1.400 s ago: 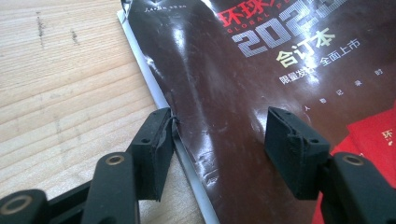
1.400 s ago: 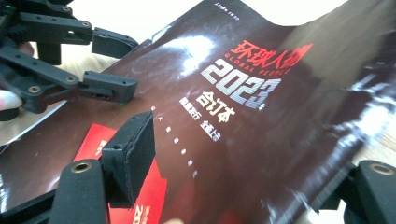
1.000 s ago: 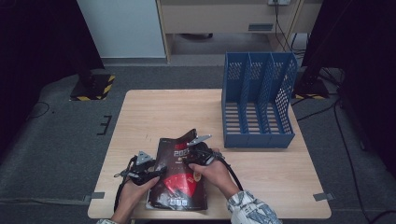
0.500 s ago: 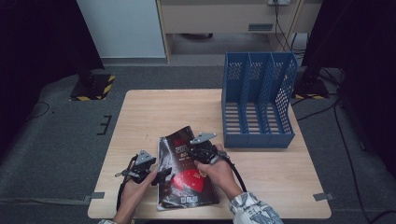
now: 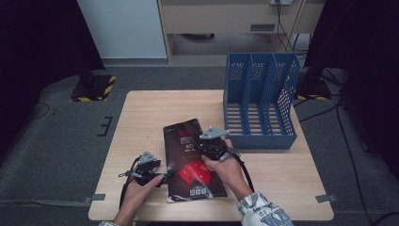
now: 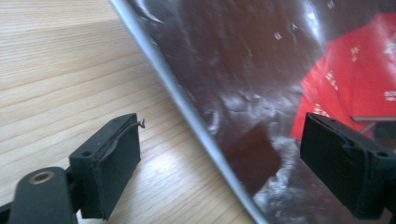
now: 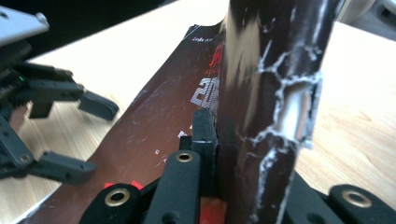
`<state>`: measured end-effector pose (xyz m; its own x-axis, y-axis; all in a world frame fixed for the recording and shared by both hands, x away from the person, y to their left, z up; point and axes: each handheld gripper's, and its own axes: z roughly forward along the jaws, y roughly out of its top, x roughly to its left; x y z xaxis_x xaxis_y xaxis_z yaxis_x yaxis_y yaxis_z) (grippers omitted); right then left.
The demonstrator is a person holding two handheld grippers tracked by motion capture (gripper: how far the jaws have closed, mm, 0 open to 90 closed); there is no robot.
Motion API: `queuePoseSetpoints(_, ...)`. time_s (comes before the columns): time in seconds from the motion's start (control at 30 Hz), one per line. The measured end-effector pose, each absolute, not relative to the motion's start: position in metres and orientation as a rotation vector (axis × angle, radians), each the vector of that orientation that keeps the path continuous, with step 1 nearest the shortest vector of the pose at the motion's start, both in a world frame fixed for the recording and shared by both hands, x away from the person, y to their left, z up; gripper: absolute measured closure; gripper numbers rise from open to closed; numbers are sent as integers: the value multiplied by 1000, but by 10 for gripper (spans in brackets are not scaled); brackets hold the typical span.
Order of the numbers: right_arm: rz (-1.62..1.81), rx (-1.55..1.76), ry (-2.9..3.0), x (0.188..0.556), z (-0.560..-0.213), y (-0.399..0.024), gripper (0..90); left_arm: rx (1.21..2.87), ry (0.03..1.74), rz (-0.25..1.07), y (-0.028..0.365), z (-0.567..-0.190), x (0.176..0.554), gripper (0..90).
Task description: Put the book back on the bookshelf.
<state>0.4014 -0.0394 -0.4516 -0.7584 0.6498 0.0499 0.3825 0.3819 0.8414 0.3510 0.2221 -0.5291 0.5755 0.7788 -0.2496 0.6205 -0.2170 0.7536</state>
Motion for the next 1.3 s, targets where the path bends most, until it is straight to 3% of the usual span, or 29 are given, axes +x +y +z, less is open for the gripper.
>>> queuePoseSetpoints(0.23,1378,878,2319,400,-443,-39,860,1933,1120,195,218,-531,352,143)
queuePoseSetpoints(0.47,1442,843,2299,397,-435,-34,861,1923,1112,150,217,-531,352,244)
queuePoseSetpoints(0.63,1462,815,2304,396,-434,-33,862,1890,1156,144,226,-532,355,471)
queuePoseSetpoints(0.67,1477,799,2305,395,-434,-33,862,1902,1162,176,228,-531,355,571)
queuePoseSetpoints(0.77,1466,779,2311,394,-435,-32,863,1909,1160,173,229,-530,355,719)
queuePoseSetpoints(0.8,1462,778,2311,393,-435,-32,864,1905,1162,172,230,-529,355,719)
queuePoseSetpoints(0.87,1487,773,2295,393,-434,-34,868,1888,1149,157,233,-526,355,806)
queuePoseSetpoints(1.03,1489,758,2292,392,-433,-34,868,1871,1147,138,236,-524,355,858)
queuePoseSetpoints(1.3,1482,736,2285,393,-428,-36,866,1867,1125,230,240,-514,353,870)
